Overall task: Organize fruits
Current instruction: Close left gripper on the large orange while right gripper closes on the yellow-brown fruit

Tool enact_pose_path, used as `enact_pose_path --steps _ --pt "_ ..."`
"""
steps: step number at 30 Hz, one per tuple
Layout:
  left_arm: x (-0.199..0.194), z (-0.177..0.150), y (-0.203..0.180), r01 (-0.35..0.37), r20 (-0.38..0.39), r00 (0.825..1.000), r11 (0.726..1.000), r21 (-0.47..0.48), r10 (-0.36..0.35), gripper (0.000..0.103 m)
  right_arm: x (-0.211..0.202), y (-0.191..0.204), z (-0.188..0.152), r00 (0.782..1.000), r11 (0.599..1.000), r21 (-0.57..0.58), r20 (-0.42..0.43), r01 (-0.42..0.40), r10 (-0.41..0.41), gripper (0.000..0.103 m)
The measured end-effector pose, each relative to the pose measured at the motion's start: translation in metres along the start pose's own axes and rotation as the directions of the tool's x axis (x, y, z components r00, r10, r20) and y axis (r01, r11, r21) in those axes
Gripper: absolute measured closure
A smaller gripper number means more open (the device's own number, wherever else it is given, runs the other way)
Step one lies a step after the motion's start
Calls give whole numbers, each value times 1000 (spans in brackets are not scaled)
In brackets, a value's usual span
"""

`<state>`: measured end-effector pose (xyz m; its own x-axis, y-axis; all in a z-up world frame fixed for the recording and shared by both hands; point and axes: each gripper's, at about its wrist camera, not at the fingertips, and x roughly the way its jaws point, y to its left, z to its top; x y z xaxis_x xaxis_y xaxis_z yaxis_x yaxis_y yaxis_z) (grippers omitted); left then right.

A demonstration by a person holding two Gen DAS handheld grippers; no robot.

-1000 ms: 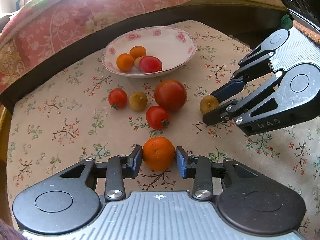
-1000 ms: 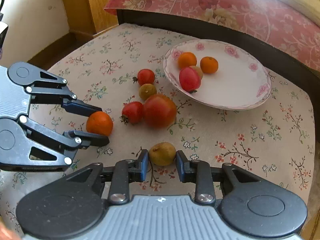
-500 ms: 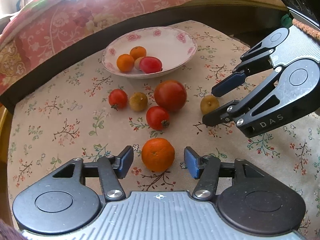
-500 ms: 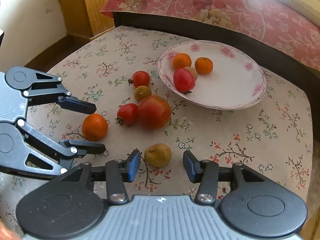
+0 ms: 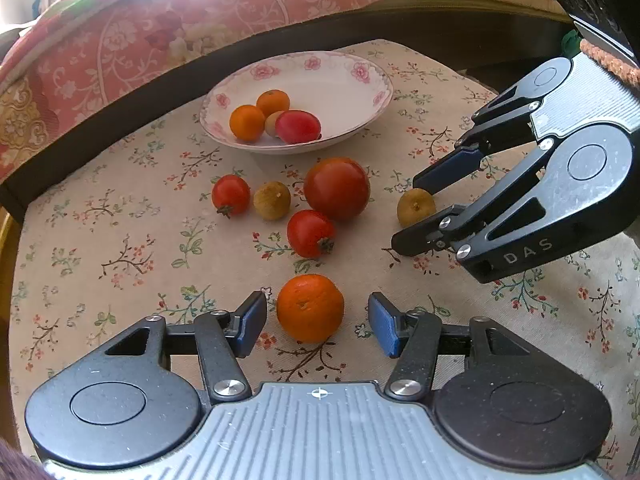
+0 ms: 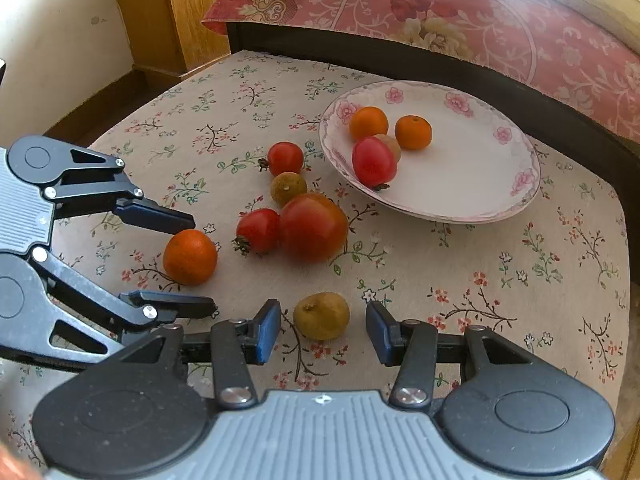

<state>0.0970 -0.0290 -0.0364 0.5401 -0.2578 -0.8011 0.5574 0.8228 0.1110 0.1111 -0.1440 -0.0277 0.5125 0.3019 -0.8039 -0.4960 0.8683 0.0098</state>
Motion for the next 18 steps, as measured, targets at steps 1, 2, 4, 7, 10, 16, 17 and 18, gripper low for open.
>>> enact_pose_path --steps 1,2,4,7,10,16,17,18 --pt "0 0 0 1 1 1000 1000 1 -1 40 0 0 0 1000 1000 -2 0 1 -1 54" --pt "0 0 -1 3 0 1000 1000 2 -3 41 0 1 0 1000 1000 -3 -1 2 -2 54" --pt "0 -1 -1 2 -1 1000 1000 2 -2 42 1 0 0 1000 1000 -1 -2 2 -2 54" --pt "0 -1 0 13 -3 1000 1000 -8 -13 47 1 1 1 1000 1000 -5 -4 10 -10 54" --pt "-1 -1 3 2 -4 1000 1000 -25 -2 59 2 1 1 1000 999 -9 -5 31 -31 62" --pt "0 0 5 4 -10 1000 999 -39 -4 60 1 -2 3 999 999 6 -12 51 -51 70" --pt "0 1 5 7 -9 1000 999 -40 -8 60 1 -2 3 999 999 4 -13 52 -52 70" --pt "-1 2 5 9 -5 1000 999 -39 -9 60 0 -2 3 998 999 4 -14 53 -53 70"
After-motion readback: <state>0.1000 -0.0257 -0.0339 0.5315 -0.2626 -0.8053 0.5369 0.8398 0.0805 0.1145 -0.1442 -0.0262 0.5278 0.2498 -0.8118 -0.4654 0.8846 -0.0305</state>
